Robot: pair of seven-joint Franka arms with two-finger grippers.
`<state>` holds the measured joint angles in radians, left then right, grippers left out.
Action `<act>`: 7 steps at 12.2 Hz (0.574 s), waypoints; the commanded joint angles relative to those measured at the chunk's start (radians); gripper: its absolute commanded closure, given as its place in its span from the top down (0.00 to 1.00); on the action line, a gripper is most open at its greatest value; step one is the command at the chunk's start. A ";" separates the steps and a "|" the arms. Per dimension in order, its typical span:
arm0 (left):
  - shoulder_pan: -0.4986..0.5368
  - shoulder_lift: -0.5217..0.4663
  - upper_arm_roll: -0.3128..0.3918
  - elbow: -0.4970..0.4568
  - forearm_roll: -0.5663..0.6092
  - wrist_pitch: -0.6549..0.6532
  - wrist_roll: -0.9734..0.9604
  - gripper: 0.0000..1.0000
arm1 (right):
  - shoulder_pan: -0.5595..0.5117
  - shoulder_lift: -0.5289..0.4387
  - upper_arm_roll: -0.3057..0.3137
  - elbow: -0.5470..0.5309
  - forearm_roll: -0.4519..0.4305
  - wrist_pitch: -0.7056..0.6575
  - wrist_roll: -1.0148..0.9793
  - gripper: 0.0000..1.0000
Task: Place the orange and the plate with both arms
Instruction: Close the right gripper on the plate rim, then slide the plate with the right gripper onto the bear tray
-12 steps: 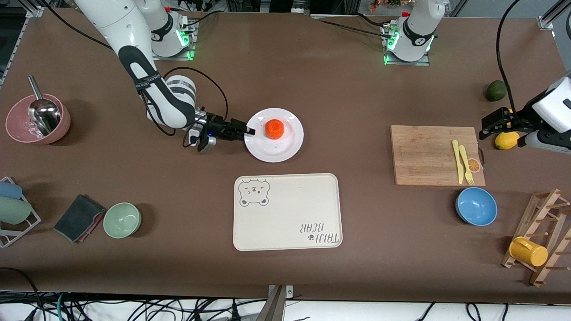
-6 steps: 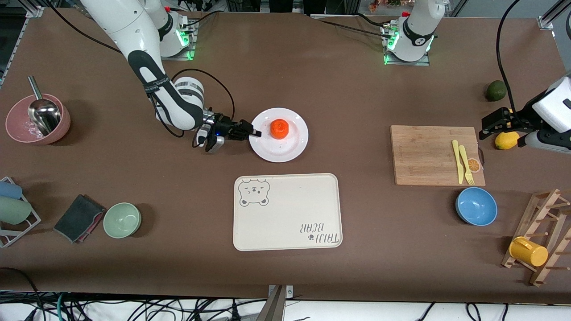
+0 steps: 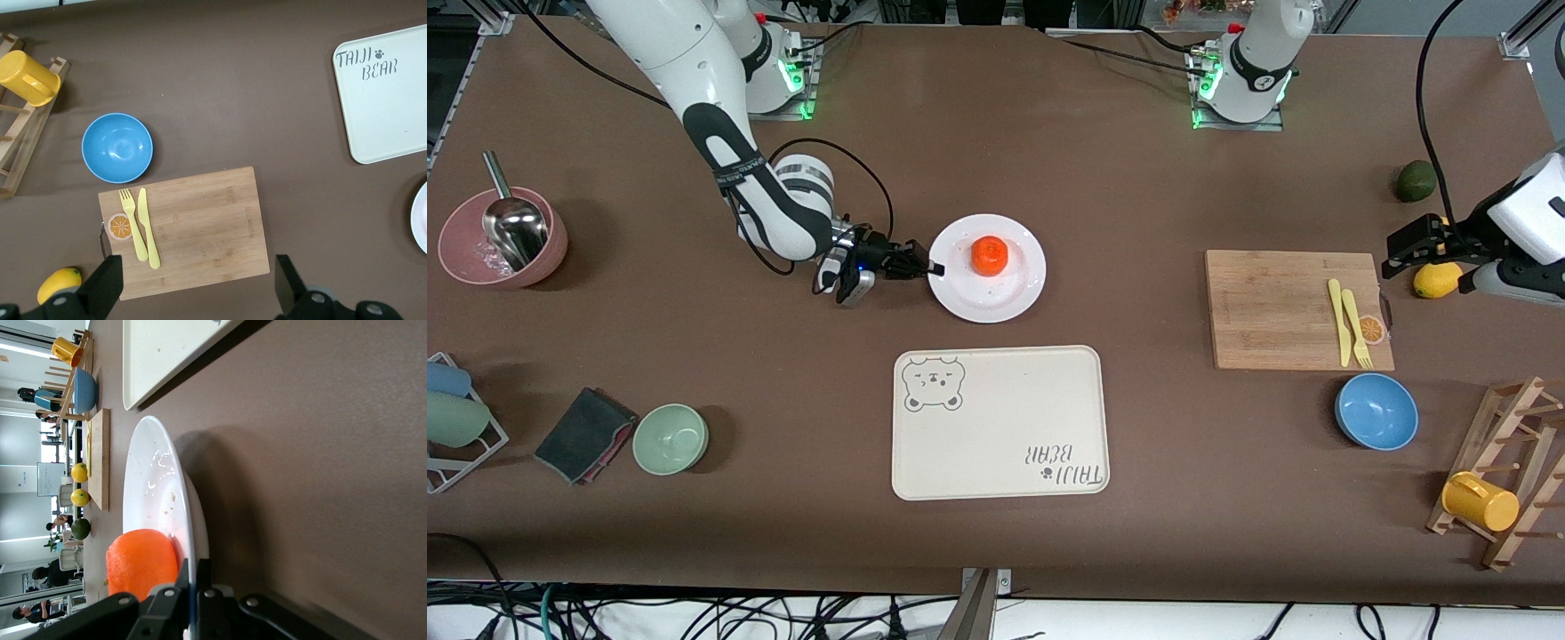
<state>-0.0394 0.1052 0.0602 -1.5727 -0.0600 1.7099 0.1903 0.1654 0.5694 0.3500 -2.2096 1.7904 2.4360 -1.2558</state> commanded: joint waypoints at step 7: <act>0.007 0.013 0.001 0.026 -0.027 -0.007 0.032 1.00 | -0.024 0.081 -0.028 0.316 -0.018 0.011 0.332 0.00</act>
<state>-0.0389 0.1056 0.0602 -1.5723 -0.0600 1.7099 0.1908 0.1461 0.5790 0.3232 -2.0185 1.7972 2.4386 -1.0159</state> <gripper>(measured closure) 0.000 0.960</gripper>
